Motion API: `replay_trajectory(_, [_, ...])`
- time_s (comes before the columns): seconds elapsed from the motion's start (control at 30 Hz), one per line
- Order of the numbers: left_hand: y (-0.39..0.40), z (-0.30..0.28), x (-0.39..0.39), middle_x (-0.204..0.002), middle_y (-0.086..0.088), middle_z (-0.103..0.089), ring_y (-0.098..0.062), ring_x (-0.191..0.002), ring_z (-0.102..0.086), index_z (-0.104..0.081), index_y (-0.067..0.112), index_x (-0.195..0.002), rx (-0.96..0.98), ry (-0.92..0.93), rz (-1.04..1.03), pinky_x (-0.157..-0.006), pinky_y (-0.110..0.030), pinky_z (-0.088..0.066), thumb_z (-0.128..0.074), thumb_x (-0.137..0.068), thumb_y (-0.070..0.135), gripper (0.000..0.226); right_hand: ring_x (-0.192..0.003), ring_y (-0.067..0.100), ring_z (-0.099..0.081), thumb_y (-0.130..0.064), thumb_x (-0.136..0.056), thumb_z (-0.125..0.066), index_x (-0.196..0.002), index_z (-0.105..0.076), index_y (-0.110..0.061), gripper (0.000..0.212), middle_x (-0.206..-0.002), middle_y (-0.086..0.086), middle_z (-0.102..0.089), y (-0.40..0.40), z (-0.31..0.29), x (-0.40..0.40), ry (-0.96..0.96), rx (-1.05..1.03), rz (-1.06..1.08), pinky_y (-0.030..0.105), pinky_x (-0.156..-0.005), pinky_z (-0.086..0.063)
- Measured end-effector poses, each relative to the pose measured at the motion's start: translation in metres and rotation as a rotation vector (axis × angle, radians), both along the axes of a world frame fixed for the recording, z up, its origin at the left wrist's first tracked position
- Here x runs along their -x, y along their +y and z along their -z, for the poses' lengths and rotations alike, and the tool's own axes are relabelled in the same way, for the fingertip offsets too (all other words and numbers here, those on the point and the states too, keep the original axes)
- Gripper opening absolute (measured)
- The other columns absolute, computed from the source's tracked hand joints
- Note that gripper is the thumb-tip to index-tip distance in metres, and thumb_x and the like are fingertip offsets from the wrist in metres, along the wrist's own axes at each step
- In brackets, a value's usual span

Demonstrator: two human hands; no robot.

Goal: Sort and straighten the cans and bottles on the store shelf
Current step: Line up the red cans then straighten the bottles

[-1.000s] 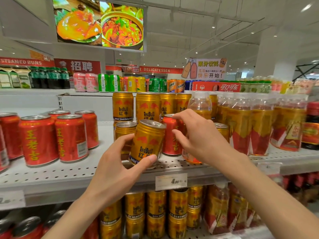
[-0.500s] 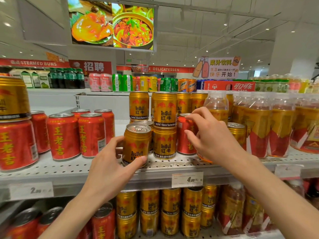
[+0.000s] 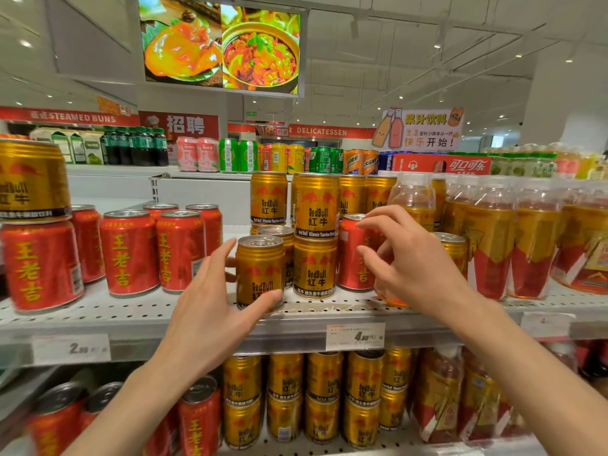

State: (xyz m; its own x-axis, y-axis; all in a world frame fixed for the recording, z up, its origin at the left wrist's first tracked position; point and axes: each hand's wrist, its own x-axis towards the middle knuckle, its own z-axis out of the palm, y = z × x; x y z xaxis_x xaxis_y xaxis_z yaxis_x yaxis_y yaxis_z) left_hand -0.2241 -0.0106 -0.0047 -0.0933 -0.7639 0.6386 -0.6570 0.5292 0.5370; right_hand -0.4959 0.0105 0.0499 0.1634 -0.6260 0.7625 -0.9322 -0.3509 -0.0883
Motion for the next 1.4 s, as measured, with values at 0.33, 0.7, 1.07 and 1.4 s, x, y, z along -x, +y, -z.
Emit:
replay_trajectory(0.33, [0.012, -0.034, 0.044, -0.109, -0.002, -0.065, -0.021, -0.103, -0.059, -0.064, 0.013, -0.116, 0.512, -0.24, -0.003, -0.087, -0.036, -0.048, -0.063, -0.086, 0.039, 0.039, -0.075, 0.016, -0.06, -0.056, -0.087, -0.067, -0.126, -0.042, -0.024, 0.056, -0.11, -0.003, -0.053, 0.009, -0.014, 0.039, -0.318, 0.189, 0.158, 0.043, -0.067, -0.058])
replay_trajectory(0.7, [0.005, -0.032, 0.073, -0.116, 0.002, -0.066, -0.019, -0.111, -0.061, -0.061, 0.02, -0.127, 0.383, -0.375, 0.037, -0.096, -0.039, -0.049, -0.053, -0.09, 0.052, 0.05, -0.113, 0.02, -0.065, -0.067, -0.08, -0.069, -0.147, -0.038, -0.022, 0.087, -0.133, -0.001, -0.063, 0.002, -0.027, 0.044, -0.356, -0.002, 0.196, 0.046, -0.092, -0.058])
replay_trajectory(1.07, [0.022, -0.011, 0.12, -0.125, 0.015, -0.062, 0.001, -0.106, -0.058, -0.038, 0.028, -0.148, 0.264, -0.33, 0.375, -0.088, -0.017, -0.05, -0.047, -0.084, 0.079, 0.082, -0.096, 0.005, -0.069, -0.066, -0.075, -0.072, -0.124, -0.055, -0.031, 0.062, -0.11, -0.013, -0.068, 0.051, -0.004, 0.053, -0.82, -0.067, -0.04, 0.041, -0.079, -0.062])
replay_trajectory(1.4, [0.051, 0.02, 0.175, -0.119, 0.032, -0.057, 0.005, -0.106, -0.06, -0.044, 0.043, -0.135, 0.104, -0.134, 0.492, -0.078, -0.016, -0.055, -0.064, -0.073, 0.078, 0.074, -0.104, 0.004, -0.07, -0.062, -0.074, -0.077, -0.127, -0.056, -0.028, 0.066, -0.114, -0.011, -0.072, 0.075, 0.025, 0.112, -0.902, -0.16, -0.211, 0.038, -0.09, -0.059])
